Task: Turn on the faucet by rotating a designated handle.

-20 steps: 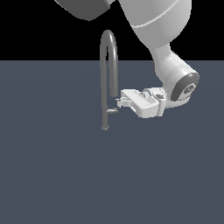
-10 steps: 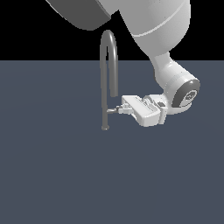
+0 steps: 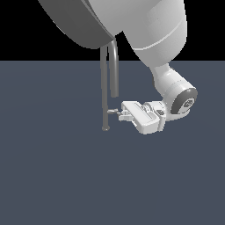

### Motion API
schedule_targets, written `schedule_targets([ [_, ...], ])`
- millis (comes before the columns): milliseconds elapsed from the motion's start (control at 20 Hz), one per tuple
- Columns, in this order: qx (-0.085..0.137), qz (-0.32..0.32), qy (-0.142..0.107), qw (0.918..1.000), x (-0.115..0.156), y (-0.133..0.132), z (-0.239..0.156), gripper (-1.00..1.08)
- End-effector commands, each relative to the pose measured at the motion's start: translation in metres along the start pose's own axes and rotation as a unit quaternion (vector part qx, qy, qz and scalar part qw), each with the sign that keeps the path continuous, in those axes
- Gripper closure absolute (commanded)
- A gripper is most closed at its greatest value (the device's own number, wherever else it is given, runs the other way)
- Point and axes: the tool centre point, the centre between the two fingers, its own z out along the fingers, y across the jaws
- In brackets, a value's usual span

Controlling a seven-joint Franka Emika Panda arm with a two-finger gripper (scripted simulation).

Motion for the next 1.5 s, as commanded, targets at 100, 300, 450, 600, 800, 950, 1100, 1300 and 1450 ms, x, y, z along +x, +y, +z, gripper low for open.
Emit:
schedule_targets([
  [100, 0.002, 0.008, 0.001, 1.0, 0.018, -0.001, 0.0, 1.08],
  [300, 0.002, 0.012, 0.002, 0.9999, 0.034, -0.004, 0.0, 1.08],
  [450, 0.003, 0.015, 0.002, 0.9999, 0.046, -0.007, 0.0, 1.08],
  [600, -0.002, -0.002, -0.002, 1.0, 0.024, -0.013, 0.0, 1.08],
  [800, -0.001, 0.003, -0.001, 1.0, 0.036, -0.019, 0.0, 1.08],
  [950, 0.0, 0.007, 0.0, 1.0, 0.044, -0.023, 0.0, 1.08],
  [1100, 0.001, 0.01, 0.001, 1.0, 0.052, -0.028, -0.001, 1.08],
  [1300, 0.002, 0.014, 0.002, 0.9999, 0.063, -0.033, -0.001, 1.08],
  [1450, 0.003, 0.016, 0.003, 0.9999, 0.068, -0.036, -0.001, 1.08],
])
